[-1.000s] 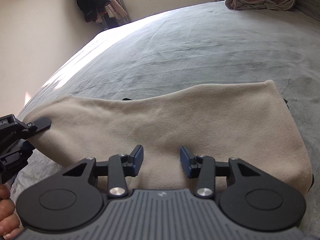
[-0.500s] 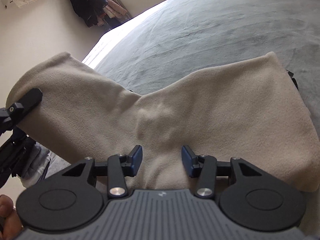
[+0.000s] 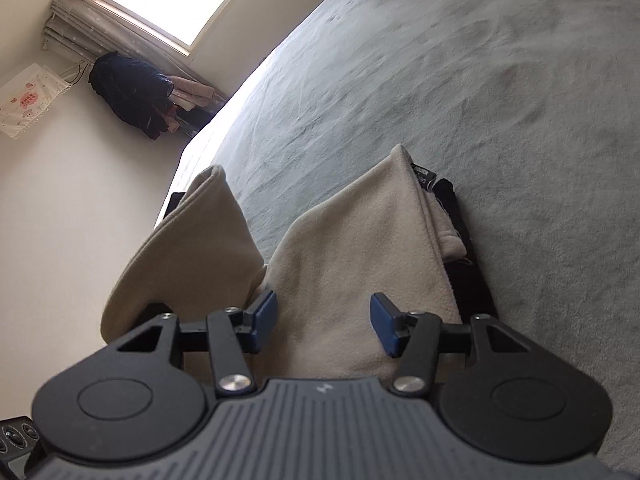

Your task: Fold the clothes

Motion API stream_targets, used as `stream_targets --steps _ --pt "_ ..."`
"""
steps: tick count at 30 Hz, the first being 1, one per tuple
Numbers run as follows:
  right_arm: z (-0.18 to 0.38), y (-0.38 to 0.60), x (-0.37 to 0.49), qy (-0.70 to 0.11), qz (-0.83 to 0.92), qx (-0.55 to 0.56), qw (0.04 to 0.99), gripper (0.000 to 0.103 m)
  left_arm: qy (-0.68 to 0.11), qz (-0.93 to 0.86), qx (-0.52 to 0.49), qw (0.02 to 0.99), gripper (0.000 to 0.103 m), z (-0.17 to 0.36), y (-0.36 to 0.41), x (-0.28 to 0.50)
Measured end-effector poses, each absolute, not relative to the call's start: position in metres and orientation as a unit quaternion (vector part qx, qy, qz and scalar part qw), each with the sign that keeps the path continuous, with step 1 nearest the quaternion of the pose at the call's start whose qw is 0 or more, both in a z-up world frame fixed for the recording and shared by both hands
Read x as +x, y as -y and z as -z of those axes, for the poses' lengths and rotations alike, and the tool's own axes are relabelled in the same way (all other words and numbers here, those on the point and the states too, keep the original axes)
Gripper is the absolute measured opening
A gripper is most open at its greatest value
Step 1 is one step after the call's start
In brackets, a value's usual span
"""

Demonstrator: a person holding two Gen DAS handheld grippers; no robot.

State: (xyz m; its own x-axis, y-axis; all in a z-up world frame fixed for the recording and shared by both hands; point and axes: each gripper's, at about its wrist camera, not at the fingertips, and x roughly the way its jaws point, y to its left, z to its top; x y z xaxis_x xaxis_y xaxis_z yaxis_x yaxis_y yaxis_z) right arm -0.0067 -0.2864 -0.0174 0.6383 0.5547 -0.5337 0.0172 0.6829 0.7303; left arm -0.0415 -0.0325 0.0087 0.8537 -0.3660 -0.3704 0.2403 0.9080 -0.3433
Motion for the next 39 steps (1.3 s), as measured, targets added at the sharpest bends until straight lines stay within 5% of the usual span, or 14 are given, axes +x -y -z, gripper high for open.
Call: stream_targets --steps 7,15,23,39 --pt "0.021 0.312 -0.016 -0.388 -0.149 0.399 0.818 0.057 -0.273 0.191 -0.095 0.938 0.033 0.015 0.063 -0.036" --pt "0.018 0.332 -0.019 -0.371 -0.131 0.438 0.808 0.069 -0.283 0.26 -0.027 0.923 0.066 0.017 0.084 -0.048" --pt "0.019 0.333 -0.013 -0.358 -0.141 0.476 0.791 0.07 -0.26 0.336 -0.001 0.905 0.07 0.004 0.083 -0.064" --pt "0.03 0.297 0.016 -0.397 -0.153 0.425 0.799 0.07 -0.277 0.205 -0.176 0.922 0.066 -0.006 -0.014 -0.029"
